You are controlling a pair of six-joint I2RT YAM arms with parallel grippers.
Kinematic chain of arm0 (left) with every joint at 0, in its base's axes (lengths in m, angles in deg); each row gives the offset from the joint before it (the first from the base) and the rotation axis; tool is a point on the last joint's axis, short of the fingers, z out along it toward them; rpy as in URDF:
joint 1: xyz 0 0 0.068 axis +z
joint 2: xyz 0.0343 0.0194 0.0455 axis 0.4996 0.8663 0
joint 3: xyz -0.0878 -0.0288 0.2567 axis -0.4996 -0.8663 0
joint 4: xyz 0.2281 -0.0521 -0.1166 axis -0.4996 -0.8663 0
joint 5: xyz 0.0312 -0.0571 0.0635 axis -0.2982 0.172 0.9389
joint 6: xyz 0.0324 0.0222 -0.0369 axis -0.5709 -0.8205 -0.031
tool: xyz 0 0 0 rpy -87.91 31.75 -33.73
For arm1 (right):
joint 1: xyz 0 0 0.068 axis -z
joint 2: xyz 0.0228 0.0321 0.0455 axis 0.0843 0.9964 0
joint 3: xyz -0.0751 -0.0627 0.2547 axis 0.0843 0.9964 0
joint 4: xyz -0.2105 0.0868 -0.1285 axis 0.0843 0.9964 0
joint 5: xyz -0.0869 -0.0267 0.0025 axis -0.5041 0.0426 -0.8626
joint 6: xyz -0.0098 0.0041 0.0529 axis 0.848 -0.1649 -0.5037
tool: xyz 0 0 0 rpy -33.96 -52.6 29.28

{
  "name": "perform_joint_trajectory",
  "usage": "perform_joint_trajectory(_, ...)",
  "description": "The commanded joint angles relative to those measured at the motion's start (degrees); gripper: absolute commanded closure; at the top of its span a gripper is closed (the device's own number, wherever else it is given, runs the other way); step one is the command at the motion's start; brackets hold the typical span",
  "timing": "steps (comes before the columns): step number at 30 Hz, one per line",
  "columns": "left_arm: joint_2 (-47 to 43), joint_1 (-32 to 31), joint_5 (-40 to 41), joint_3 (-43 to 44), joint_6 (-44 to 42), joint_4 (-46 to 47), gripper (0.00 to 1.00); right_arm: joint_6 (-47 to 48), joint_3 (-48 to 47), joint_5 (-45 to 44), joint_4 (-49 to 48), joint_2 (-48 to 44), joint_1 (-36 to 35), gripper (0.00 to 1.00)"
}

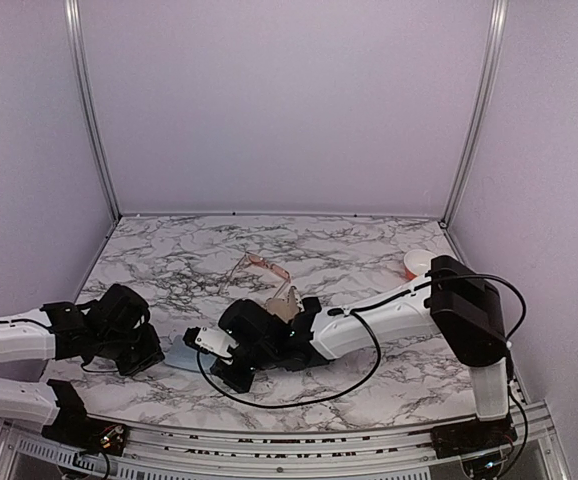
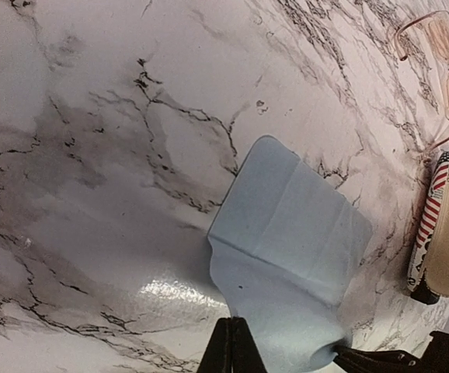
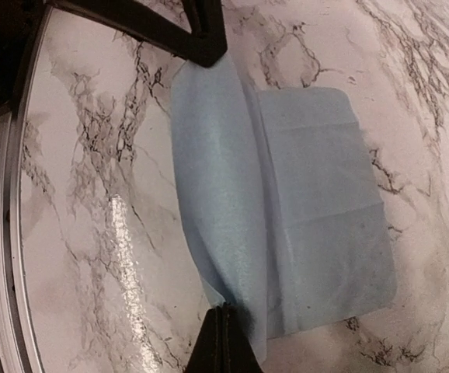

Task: Organize the sunglasses
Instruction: Fold the glasses cleaning cloth at the center of the board.

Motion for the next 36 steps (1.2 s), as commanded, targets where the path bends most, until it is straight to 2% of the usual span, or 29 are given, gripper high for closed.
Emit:
perform_joint_trajectory(1,2.5,-0.1,1.1,2.4,-0.2,-2.2,1.0,-1.0,-0.5,-2.0,1.3,-1.5,1.1,1.0)
perform_joint_trajectory(12,5.9,0.6,3.6,4.8,-1.4,-1.5,1.0,-1.3,-2.7,-4.6,2.8,-0.1,1.8,1.0)
perform_joint_trajectory(26,14.8,2.0,4.2,9.1,-4.6,0.8,1.0,-0.6,-5.7,-6.0,5.0,1.7,3.3,1.0)
perform_joint_trajectory(36,17.2,2.4,4.5,10.3,-5.3,1.0,1.0,-0.1,-7.0,-6.0,5.6,3.2,4.1,1.0)
